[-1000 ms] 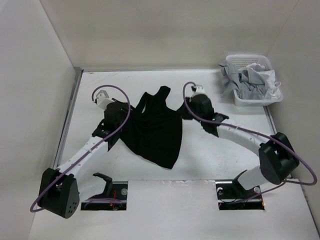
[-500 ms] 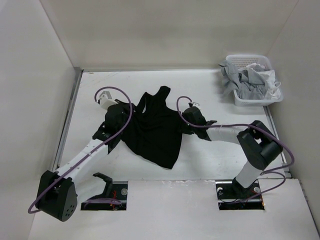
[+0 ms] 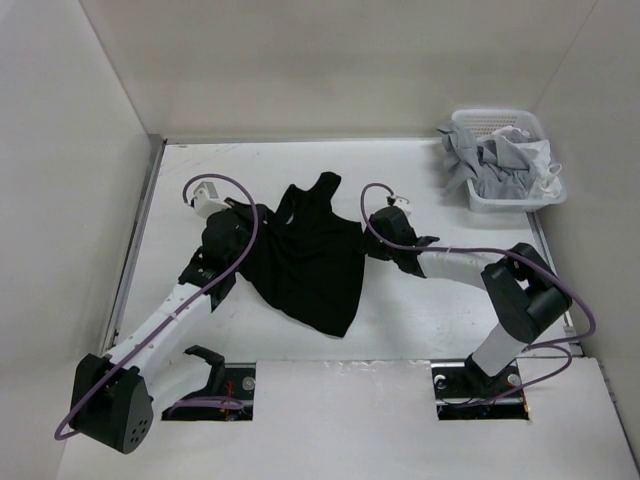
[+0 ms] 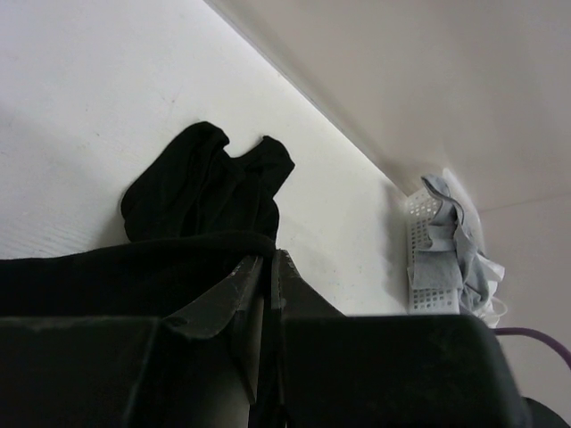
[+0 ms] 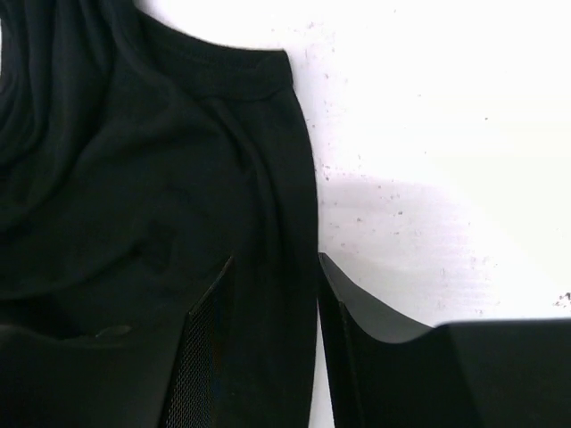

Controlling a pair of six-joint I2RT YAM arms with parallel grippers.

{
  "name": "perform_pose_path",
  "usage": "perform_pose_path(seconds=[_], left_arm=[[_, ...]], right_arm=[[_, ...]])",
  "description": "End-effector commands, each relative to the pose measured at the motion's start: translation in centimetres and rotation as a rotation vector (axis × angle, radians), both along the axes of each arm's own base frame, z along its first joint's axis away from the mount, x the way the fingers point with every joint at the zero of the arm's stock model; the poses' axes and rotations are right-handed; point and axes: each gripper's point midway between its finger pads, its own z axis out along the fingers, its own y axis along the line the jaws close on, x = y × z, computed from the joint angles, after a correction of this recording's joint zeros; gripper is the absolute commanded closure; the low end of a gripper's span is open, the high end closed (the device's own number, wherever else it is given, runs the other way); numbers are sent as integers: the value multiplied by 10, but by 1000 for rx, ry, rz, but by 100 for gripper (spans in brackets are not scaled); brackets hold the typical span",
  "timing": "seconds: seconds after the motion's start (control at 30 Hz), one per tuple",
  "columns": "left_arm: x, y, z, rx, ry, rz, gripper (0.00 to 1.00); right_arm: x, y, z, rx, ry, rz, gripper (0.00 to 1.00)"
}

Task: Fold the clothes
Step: Flatten the tank top out

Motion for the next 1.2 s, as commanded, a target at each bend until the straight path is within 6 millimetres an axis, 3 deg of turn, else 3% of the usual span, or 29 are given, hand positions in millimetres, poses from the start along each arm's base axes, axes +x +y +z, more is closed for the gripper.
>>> perform_pose_path(seconds=[0.0, 0.33, 0.47, 0.53, 0.6, 0.73, 0.93, 1.07, 1.17], left_arm=[[1, -2, 6, -30, -30, -14, 98], [-3, 5, 3, -42, -33, 0, 98], [0, 3, 3, -48, -35, -10, 98], [0, 3, 6, -53, -41, -11, 98], [0, 3, 14, -60, -58, -13, 98], [-12, 2, 55, -91, -150, -34, 99], [-59, 17, 137, -118, -313, -34, 99], [-94, 30, 187, -128, -414, -31, 99], [-110, 33, 210, -133, -464, -39, 99]], right_arm=[[3, -4, 5, -22, -17, -6, 54], [10, 15, -20, -67, 86, 51, 63], [16, 23, -23, -40, 81, 52, 89], [20, 24, -10, -10, 32, 43, 98], [24, 19, 21, 23, -66, 25, 100], [13, 1, 114, 52, -290, 6, 100], [-51, -31, 253, 86, -555, 38, 100], [-94, -53, 324, 116, -680, 45, 99], [-119, -65, 365, 149, -745, 54, 99]])
